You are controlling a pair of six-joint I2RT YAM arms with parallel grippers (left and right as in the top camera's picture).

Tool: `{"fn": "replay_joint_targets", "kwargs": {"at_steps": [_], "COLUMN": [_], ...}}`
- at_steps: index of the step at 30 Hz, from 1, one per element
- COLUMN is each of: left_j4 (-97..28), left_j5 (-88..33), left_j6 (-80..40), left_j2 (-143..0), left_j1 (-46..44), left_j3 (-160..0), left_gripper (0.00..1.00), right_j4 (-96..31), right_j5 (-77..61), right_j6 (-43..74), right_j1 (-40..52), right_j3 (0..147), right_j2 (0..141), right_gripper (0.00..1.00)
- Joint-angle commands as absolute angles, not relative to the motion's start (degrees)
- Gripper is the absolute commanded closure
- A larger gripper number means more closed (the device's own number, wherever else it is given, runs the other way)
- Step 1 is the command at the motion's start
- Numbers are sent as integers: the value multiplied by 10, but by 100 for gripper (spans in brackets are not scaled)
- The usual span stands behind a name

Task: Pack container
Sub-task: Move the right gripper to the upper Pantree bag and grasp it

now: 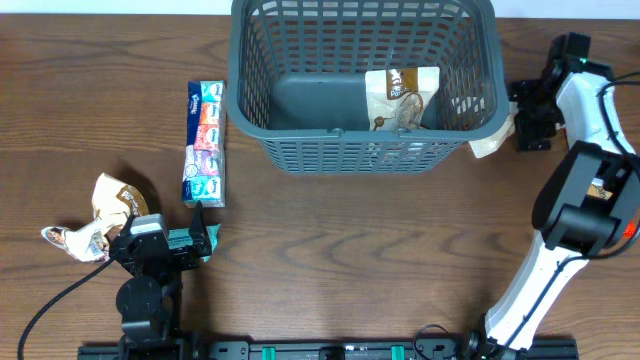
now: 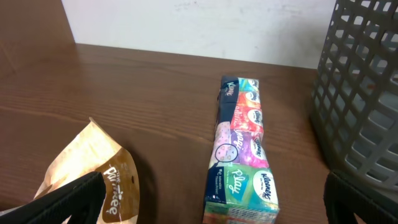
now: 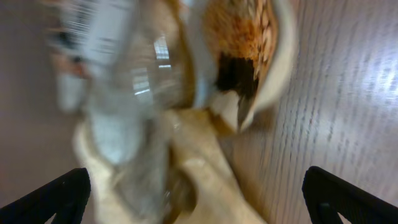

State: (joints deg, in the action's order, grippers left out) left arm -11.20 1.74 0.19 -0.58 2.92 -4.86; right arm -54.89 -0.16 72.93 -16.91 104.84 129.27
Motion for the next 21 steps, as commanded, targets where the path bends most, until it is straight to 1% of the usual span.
{"fn": "replay_joint_targets", "kwargs": {"at_steps": [1, 9, 10, 11, 12, 13, 14, 15, 16, 17, 21], "left_j4": [-127, -127, -127, -127, -127, -127, -127, -127, -127, -127, -127], "left_j5": [20, 20, 20, 20, 20, 20, 20, 20, 20, 20, 20], "left_j6": [1, 1, 1, 1, 1, 1, 1, 1, 1, 1, 1], "left_j2": [-2, -2, -2, -2, -2, -2, -2, -2, -2, -2, -2], "left_j1": [32, 32, 32, 32, 32, 32, 32, 32, 32, 32, 32], "left_j3": [-38, -38, -38, -38, -38, -38, -38, -38, -38, -38, -38], "left_gripper": [1, 1, 1, 2, 1, 1, 2, 1, 1, 1, 1], "right_j4": [-553, -566, -566, -566, -566, -566, -566, -566, -566, -566, -574], "right_j5": [-10, -2, 2, 2, 2, 2, 2, 2, 2, 2, 2], "right_j6": [739, 728, 725, 723, 723, 723, 723, 723, 723, 721, 715], "right_j1": [-169, -168, -168, -168, -168, -168, -168, -168, -168, -168, -168], "right_j3": [1047, 1047, 1047, 1047, 1047, 1047, 1047, 1047, 1047, 1047, 1047], "right_j2": [1324, 1359, 1360, 1360, 1360, 1360, 1360, 1360, 1360, 1360, 1360], "right_gripper": [1, 1, 8, 20, 36, 49, 64, 76, 91, 98, 98]}}
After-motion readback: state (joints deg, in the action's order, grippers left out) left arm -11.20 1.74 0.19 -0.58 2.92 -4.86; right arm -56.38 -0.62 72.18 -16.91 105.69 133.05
